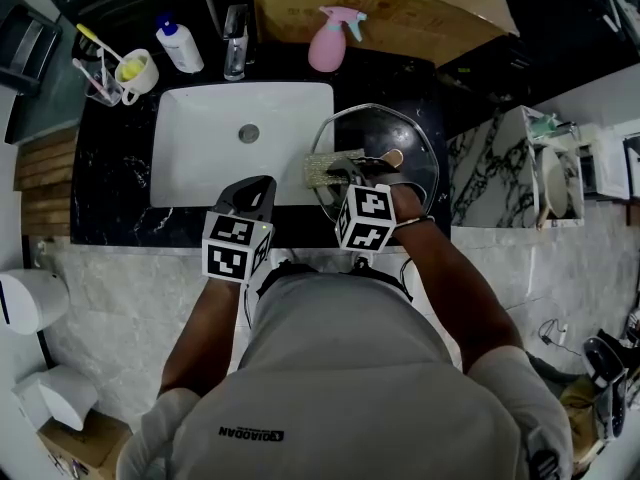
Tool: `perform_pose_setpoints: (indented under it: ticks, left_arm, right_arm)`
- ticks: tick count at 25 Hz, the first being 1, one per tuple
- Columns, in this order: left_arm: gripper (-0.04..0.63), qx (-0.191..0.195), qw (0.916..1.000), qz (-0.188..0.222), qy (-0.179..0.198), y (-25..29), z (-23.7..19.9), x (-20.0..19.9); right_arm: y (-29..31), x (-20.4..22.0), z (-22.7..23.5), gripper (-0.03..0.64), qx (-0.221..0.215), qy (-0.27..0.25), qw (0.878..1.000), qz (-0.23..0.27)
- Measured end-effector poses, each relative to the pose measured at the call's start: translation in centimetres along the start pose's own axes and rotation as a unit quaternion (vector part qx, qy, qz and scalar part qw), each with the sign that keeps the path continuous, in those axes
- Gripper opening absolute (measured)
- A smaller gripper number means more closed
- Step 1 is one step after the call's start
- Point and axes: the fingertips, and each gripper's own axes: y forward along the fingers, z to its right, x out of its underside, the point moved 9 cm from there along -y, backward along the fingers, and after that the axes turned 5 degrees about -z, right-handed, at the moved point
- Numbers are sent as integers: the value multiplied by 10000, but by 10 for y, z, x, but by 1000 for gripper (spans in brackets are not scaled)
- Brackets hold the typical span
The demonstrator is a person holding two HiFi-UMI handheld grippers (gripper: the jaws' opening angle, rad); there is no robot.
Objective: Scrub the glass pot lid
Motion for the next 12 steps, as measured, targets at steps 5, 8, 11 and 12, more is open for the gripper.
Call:
perform_pose_setpoints:
  ticks: [5, 8, 11, 12]
  left_arm:
    - [15, 83, 9999, -51, 44, 3, 8, 0]
    - [15, 120, 9999, -21, 60, 4, 11, -1]
    - [15, 215, 9997, -29, 114, 5, 14, -2]
    - [15, 258, 9995, -45, 148, 5, 15, -2]
  right_arm:
    - [-6, 11, -12, 97, -102, -442, 9986, 272]
    - [-10, 16, -17, 97, -152, -608, 9974, 362]
    - [-13, 20, -22, 97, -152, -696, 9966, 405]
    - [-14, 21, -24, 97, -134, -722, 9965, 408]
